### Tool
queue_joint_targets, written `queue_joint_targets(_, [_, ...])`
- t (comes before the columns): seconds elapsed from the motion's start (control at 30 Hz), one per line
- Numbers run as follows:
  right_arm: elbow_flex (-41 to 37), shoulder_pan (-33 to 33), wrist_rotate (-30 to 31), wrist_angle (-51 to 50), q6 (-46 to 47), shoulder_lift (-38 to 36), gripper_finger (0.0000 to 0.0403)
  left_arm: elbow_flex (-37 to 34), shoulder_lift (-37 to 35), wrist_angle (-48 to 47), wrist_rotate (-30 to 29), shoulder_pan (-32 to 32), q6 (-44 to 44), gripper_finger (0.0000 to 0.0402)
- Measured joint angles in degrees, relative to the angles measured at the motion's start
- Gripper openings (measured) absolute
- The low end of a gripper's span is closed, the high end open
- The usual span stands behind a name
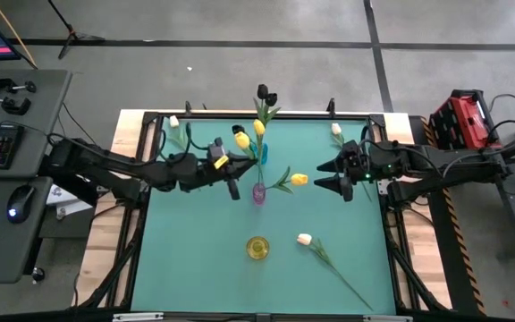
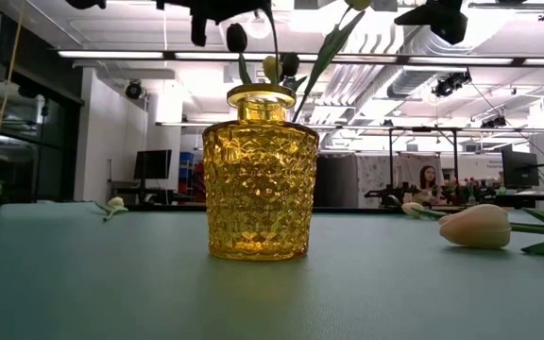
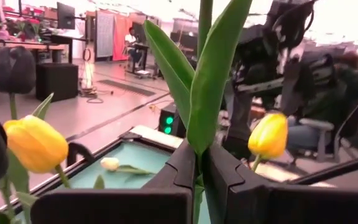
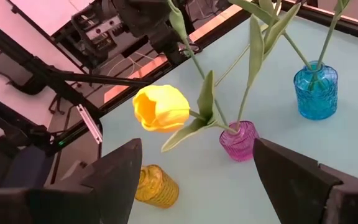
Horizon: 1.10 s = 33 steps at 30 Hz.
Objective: Sort flowers into vase by color
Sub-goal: Put the yellow tulip into the violet vase
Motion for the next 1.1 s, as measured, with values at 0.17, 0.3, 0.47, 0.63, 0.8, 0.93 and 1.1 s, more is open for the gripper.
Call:
queue_joint_targets(0.17, [0.0, 0.0, 0.0, 0.0, 0.0, 0.0, 0.0295, 0.0, 0.0, -3.8, -2.0, 0.0, 1.1, 0.0])
queue_joint_targets(0.3, [0.0, 0.0, 0.0, 0.0, 0.0, 0.0, 0.0295, 0.0, 0.0, -5.2, -2.2, 0.0, -0.2, 0.0])
queue_joint_targets(0.47, [0.0, 0.0, 0.0, 0.0, -0.1, 0.0, 0.0295, -0.2, 0.0, -5.9, -2.2, 0.1, -1.9, 0.0])
queue_joint_targets(0.63, [0.0, 0.0, 0.0, 0.0, -0.1, 0.0, 0.0295, -1.7, 0.0, -6.9, -2.2, 0.4, -6.7, 0.0])
queue_joint_targets(0.8, [0.0, 0.0, 0.0, 0.0, -0.1, 0.0, 0.0295, -1.6, 0.0, -7.9, -2.2, 0.3, -8.7, 0.0003])
queue_joint_targets(0.93, [0.0, 0.0, 0.0, 0.0, -0.1, 0.0, 0.0295, -1.6, 0.0, -8.5, -2.3, 0.7, -9.7, 0.0018])
queue_joint_targets(1.1, [0.0, 0.0, 0.0, 0.0, -0.1, 0.0, 0.0295, 0.3, 0.0, -15.9, 0.4, 1.7, -9.9, 0.0067])
